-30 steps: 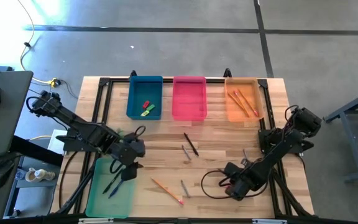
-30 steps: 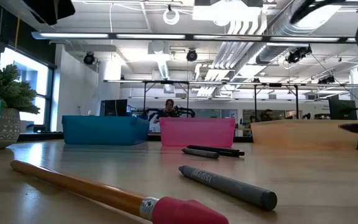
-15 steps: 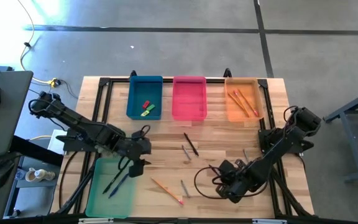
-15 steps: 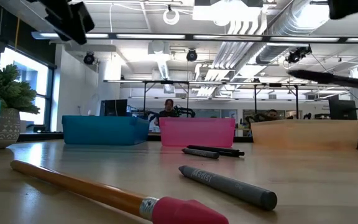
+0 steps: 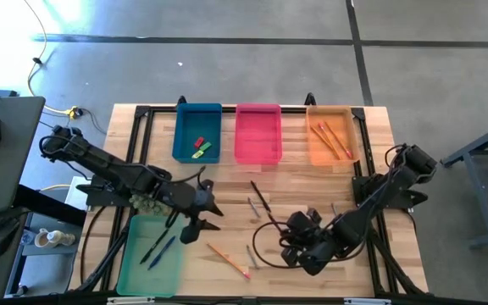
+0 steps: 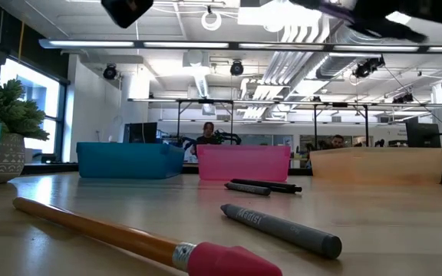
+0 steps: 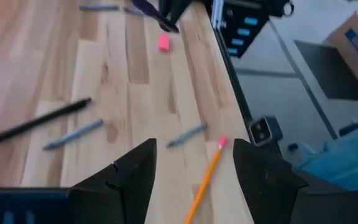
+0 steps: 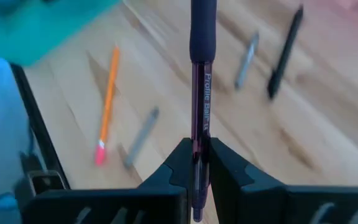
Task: Sort crayons/erasers/pens/pencils in bins
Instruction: Put the purple pen into the transparent blue bin
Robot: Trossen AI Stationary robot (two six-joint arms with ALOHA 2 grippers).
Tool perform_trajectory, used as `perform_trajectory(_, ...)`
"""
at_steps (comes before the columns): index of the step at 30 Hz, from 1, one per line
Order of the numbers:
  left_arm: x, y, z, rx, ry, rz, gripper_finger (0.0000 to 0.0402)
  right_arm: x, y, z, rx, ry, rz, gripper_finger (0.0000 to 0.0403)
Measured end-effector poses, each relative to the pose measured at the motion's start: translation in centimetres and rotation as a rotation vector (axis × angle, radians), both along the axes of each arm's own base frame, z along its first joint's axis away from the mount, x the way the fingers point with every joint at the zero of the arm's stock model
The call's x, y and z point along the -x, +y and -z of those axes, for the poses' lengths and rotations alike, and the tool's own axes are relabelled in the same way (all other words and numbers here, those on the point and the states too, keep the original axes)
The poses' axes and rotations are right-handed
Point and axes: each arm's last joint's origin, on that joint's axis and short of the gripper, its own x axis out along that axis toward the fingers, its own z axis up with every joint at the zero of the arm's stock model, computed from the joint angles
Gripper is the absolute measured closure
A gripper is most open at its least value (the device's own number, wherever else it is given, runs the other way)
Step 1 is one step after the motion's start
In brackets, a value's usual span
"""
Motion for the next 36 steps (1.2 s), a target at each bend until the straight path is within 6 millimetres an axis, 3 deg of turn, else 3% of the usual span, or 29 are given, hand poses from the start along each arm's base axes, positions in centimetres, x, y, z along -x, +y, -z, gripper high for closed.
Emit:
perform_trajectory(16, -1.7, 1.6, -2.4, 0.083, -0.274, -0.077, 0.0202, -3.9, -1.7, -6.1, 0.226, -0.259, -0.021, 0.0382)
perform_trajectory(36, -2.3, 2.6, -4.4, 0.081, -0.489, -0.219, 0.0202, -7.1, -4.3, -7.8, 0.29, -0.377, -0.099, 0.0382)
